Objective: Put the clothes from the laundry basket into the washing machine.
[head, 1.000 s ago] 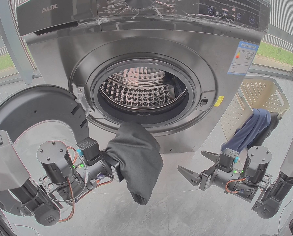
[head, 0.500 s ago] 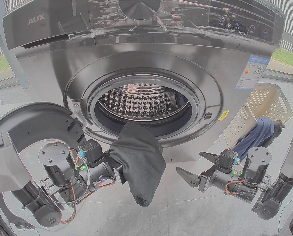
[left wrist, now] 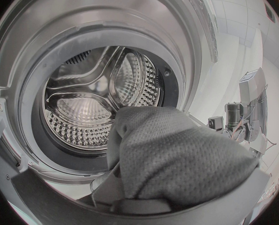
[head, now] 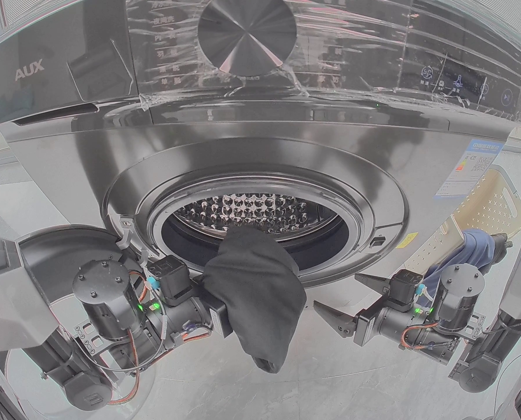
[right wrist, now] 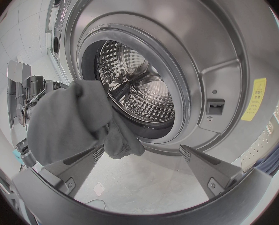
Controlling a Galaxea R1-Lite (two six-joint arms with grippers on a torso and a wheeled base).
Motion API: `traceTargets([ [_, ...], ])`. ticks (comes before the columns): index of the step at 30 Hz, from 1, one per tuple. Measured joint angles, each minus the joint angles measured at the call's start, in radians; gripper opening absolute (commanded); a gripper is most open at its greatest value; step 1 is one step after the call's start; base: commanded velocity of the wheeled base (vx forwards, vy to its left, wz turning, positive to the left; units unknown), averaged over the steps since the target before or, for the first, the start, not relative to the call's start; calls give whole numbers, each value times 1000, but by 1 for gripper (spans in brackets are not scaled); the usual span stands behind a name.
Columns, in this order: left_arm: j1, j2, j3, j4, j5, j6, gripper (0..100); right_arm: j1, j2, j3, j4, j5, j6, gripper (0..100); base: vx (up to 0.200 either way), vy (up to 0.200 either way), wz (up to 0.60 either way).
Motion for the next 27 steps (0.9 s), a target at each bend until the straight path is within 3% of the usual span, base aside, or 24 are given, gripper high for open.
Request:
traceTargets([
  [14,-8,5,-1,-1,0,-3,0,3,-4,6,0,1,3,100,0,-29,0],
  [20,-8,11,3,0,0,0,0,42,-7,42,0,9,2,100,0,0,0],
  [27,-27,46,-23,1,17,23,0,111,-29,92,0,12,1,100,0,0,0],
])
